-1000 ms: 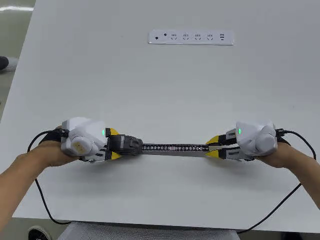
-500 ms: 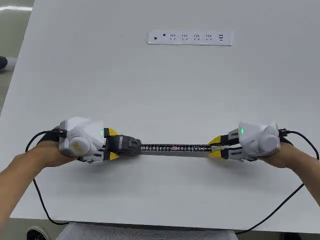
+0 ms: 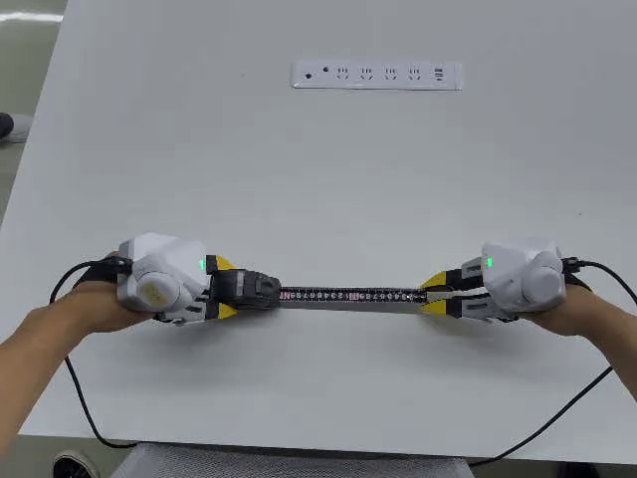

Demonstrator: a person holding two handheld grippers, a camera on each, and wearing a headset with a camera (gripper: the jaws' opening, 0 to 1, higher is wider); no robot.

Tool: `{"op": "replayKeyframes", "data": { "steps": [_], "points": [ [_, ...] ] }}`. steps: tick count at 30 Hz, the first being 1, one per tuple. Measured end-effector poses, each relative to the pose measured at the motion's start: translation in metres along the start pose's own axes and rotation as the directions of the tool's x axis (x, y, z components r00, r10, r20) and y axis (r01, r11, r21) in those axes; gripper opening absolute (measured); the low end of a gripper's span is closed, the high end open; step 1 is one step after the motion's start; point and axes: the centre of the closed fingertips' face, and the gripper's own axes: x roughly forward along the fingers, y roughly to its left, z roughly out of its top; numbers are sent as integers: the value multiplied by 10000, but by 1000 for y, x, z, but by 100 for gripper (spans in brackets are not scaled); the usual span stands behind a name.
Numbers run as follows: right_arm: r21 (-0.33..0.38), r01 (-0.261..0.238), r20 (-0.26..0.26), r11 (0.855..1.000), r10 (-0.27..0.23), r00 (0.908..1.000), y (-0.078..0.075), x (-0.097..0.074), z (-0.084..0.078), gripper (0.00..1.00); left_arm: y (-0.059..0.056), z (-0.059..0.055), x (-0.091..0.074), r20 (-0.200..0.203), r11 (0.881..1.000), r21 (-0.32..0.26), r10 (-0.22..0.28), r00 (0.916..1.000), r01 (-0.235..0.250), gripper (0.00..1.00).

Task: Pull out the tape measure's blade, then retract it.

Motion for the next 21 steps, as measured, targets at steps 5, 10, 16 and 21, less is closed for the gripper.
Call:
{"op": "replayKeyframes", "data": {
  "steps": [5, 10, 16, 21],
  "points": [
    [5, 18, -24, 10000, -18, 10000, 0, -2, -1, 9, 0, 0, 0, -16, 10000, 15, -3, 10000, 3, 28],
    [38, 36, -71, 10000, -36, 10000, 1, -5, -1, 9, 0, 0, 0, -12, 10000, 19, -19, 10000, 19, 28],
    [107, 43, -95, 9999, -42, 9999, 2, -8, -3, 9, 0, 0, 1, 2, 10000, 9, -32, 10000, 32, 28],
    [109, 53, -106, 9999, -52, 9999, 2, -10, -4, 9, 0, 0, 0, -2, 10000, 0, -30, 10000, 30, 28]
  ]
}}
